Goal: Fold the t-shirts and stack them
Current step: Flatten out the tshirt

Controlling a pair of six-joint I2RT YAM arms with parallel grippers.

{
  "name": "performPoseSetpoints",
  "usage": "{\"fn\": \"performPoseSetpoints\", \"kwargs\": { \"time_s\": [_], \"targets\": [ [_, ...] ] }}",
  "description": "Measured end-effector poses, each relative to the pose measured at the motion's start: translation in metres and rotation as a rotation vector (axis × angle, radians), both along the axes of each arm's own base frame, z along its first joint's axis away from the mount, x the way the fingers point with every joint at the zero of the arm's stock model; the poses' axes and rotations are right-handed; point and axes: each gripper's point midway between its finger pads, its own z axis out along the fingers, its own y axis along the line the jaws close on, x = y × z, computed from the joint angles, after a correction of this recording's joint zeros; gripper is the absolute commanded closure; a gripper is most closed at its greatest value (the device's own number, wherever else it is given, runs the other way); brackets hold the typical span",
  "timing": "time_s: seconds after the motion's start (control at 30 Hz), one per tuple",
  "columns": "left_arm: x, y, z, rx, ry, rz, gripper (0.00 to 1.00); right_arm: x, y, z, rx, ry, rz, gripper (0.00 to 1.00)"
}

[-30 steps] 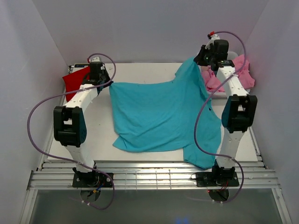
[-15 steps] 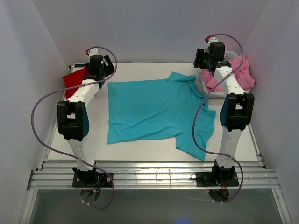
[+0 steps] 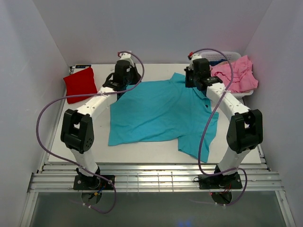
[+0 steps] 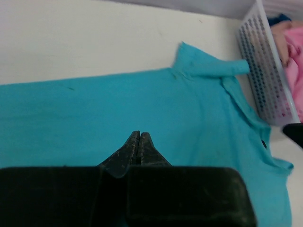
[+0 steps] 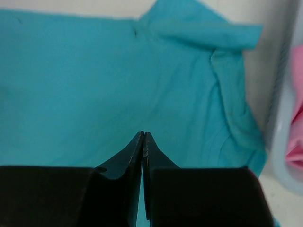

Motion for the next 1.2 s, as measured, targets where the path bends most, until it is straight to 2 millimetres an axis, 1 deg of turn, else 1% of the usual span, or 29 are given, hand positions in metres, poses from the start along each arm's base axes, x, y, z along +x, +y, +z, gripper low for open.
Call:
{"fn": "performPoseSetpoints", "kwargs": {
  "time_s": [0.07,0.1,0.17,0.23,0.3,0.4,0.53,0.6,0.73,0.9,1.0,1.07,1.2],
  "targets": [
    [-0.012,-0.036,-0.014,-0.019,0.032,-0.1,1.0,-0.02,0.007,-0.035,-0.031,0.09,0.008,0.92],
    [-0.015,-0.048,-0.022,-0.028,0.051,-0.138,1.0,-0.031,0.009,-0.052,-0.047,0.132,0.009,0.92],
    [-0.018,-0.061,-0.043,-0.042,0.098,-0.187,1.0,-0.05,0.011,-0.079,-0.073,0.207,0.006,0.92],
    [-0.013,-0.068,-0.061,-0.055,0.139,-0.213,1.0,-0.066,0.014,-0.1,-0.086,0.259,0.006,0.92],
    [-0.005,-0.074,-0.079,-0.067,0.171,-0.235,1.0,-0.079,0.015,-0.115,-0.1,0.297,0.001,0.92],
    [0.006,-0.084,-0.098,-0.09,0.205,-0.271,1.0,-0.092,0.017,-0.128,-0.114,0.332,-0.011,0.92],
    [0.01,-0.093,-0.112,-0.11,0.236,-0.302,1.0,-0.11,0.021,-0.147,-0.132,0.37,-0.024,0.92],
    [0.013,-0.097,-0.111,-0.117,0.235,-0.315,1.0,-0.124,0.022,-0.16,-0.148,0.4,-0.025,0.92],
    [0.021,-0.105,-0.097,-0.133,0.202,-0.343,1.0,-0.155,0.028,-0.184,-0.186,0.46,-0.012,0.92],
    [0.029,-0.111,-0.076,-0.14,0.147,-0.365,1.0,-0.162,0.043,-0.185,-0.184,0.424,-0.014,0.92],
    [0.031,-0.111,-0.07,-0.136,0.13,-0.37,1.0,-0.167,0.051,-0.185,-0.174,0.407,-0.011,0.92],
    [0.034,-0.113,-0.066,-0.135,0.121,-0.373,1.0,-0.174,0.059,-0.185,-0.173,0.397,-0.002,0.92],
    [0.043,-0.117,-0.059,-0.139,0.094,-0.382,1.0,-0.194,0.078,-0.185,-0.163,0.397,0.031,0.92]
  ]
}}
